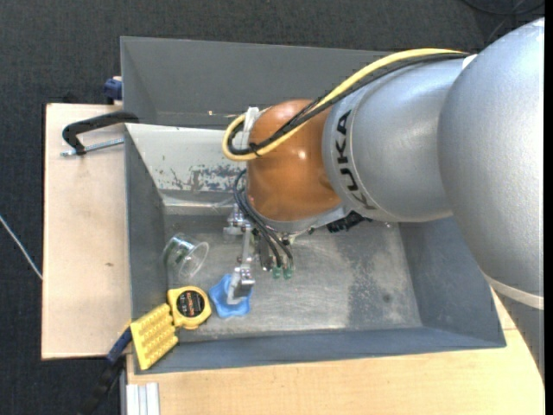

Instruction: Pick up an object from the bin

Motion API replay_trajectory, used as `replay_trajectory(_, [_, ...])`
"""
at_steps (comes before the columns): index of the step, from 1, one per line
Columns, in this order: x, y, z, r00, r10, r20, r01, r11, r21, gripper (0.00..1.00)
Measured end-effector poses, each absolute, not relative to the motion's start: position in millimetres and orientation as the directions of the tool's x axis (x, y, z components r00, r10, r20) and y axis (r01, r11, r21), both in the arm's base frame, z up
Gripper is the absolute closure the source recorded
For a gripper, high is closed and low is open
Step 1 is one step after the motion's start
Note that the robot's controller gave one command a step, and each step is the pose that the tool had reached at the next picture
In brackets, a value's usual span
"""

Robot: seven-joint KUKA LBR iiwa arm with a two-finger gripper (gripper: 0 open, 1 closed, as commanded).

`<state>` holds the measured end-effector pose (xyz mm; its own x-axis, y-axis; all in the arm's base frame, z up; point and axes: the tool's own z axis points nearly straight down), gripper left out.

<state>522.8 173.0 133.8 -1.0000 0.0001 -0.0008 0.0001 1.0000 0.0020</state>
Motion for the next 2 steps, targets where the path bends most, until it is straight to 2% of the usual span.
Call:
replay_trajectory(1, [509.0, 153.5, 77.6, -1.0, 0.0, -0.004, 0.0, 1.0, 0.003, 0.0])
replay_trajectory(2, [510.6, 154.9, 81.7, -1.0, 0.001, -0.006, 0.001, 1.0, 0.003, 0.0])
